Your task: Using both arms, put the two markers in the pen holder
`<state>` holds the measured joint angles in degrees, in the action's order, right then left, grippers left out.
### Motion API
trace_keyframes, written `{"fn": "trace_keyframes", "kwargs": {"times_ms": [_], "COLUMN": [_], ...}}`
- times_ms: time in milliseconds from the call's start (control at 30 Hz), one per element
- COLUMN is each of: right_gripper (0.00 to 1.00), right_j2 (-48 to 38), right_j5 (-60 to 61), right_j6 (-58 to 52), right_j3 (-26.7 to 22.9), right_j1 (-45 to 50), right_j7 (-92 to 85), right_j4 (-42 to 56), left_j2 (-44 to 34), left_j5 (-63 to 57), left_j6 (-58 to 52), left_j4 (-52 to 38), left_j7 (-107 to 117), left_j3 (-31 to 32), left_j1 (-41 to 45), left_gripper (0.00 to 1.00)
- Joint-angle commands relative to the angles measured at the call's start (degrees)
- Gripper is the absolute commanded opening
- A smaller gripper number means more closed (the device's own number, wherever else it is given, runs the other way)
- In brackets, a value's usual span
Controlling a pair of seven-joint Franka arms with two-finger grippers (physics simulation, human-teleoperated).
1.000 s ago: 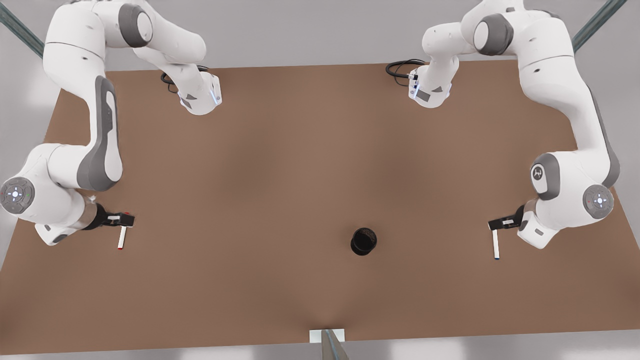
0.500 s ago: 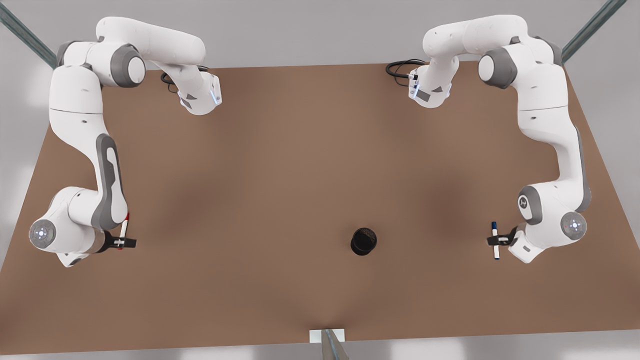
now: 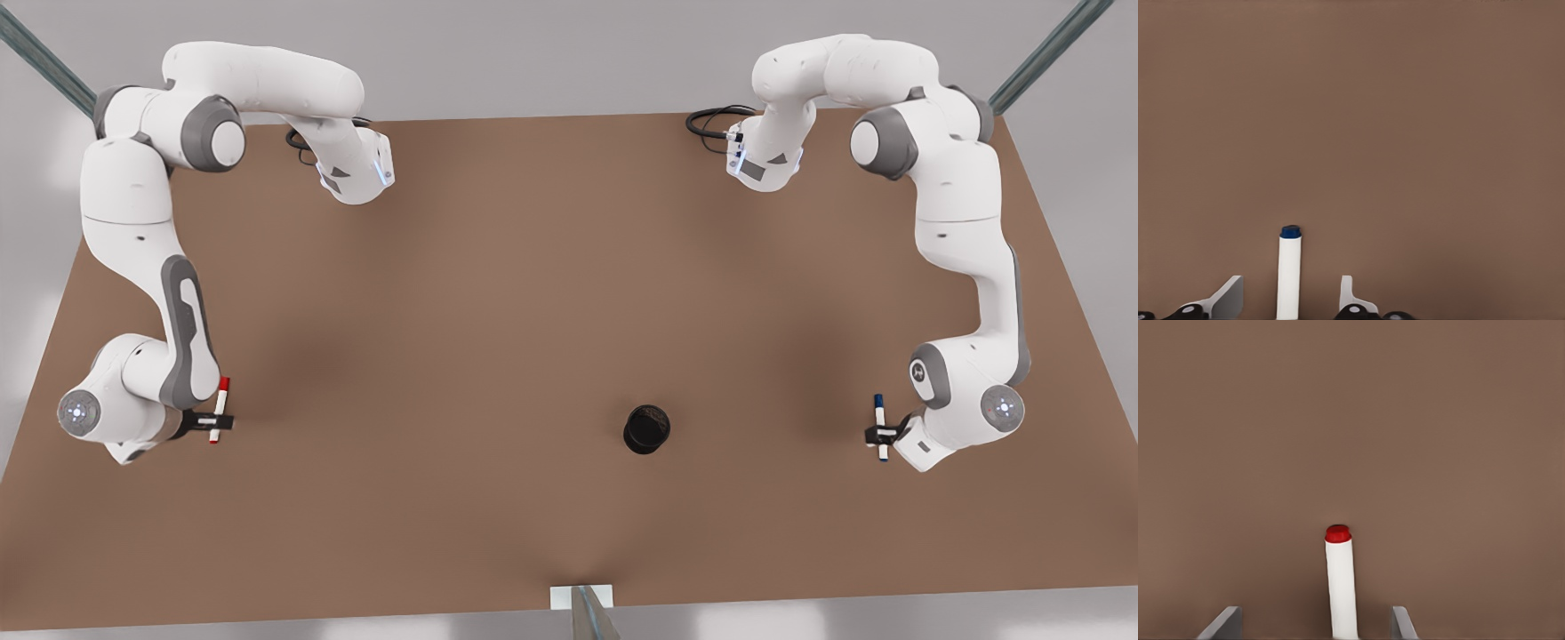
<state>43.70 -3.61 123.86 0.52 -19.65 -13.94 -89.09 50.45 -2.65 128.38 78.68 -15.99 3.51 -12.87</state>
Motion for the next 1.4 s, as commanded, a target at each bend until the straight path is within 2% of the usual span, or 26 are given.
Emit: {"fn": "trace_keyframes", "kwargs": {"times_ms": [0, 67, 233, 300, 433, 633, 800, 867, 933, 1100, 1200, 1367], "right_gripper": [0.87, 0.78, 0.73, 0.69, 0.58, 0.48, 0.29, 0.27, 0.21, 0.21, 0.21, 0.21], "right_j2": [0.0, 0.0, 0.0, -0.1, 0.0, 0.0, 0.0, -0.1, -0.1, -0.6, -1.8, -10.7], "right_j5": [-0.5, -0.5, -0.5, -0.5, -1.2, -1.4, -1.4, -1.3, -1.3, -1.3, -1.1, -1.0], "right_j6": [1.9, 2.0, 3.6, 4.0, 4.0, 4.1, 4.3, 4.1, 4.2, 3.8, 2.7, -4.6], "right_j3": [0.0, 0.0, 0.0, 0.0, 0.0, 0.0, 0.0, 0.0, 0.0, 0.2, 0.5, 5.0], "right_j1": [-0.3, -0.3, -0.9, -0.9, -0.9, -1.0, -1.0, -1.1, -1.1, -1.0, -0.8, -0.3], "right_j7": [-7.1, -7.4, -8.5, -8.5, -8.5, -8.5, -8.5, -8.4, -8.4, -8.3, -7.7, -3.5], "right_j4": [-0.8, -1.3, -2.8, -3.5, -3.5, -4.2, -4.2, -4.2, -4.1, -4.0, -3.9, -0.7], "left_j2": [0.3, 1.1, 2.0, 2.1, 2.1, 2.5, 2.5, 2.5, 2.6, 3.1, 2.8, 2.1], "left_j5": [-0.1, -0.1, 0.0, 0.0, 0.0, 0.1, 0.1, 0.2, 0.1, 0.1, 0.2, 1.7], "left_j6": [1.3, 1.3, 3.0, 3.0, 2.9, 3.0, 2.9, 2.9, 2.9, 2.9, 2.8, 1.9], "left_j4": [-0.4, -1.2, -1.4, -1.4, -1.4, -1.4, -1.4, -1.4, -1.3, -1.4, -1.4, -1.4], "left_j7": [-7.8, -7.8, -7.7, -7.4, -7.3, -7.3, -7.4, -7.4, -7.4, -7.4, -7.2, -7.3], "left_j3": [0.0, 0.1, 0.0, 0.0, 0.0, 0.1, 0.1, 0.1, 0.1, 0.1, 0.4, 0.4], "left_j1": [0.0, -0.8, -0.8, -0.8, -0.8, -0.8, -0.6, -0.6, -0.6, -0.6, -0.7, -0.8], "left_gripper": [0.73, 0.7, 0.64, 0.63, 0.52, 0.47, 0.4, 0.39, 0.37, 0.35, 0.24, 0.21]}}
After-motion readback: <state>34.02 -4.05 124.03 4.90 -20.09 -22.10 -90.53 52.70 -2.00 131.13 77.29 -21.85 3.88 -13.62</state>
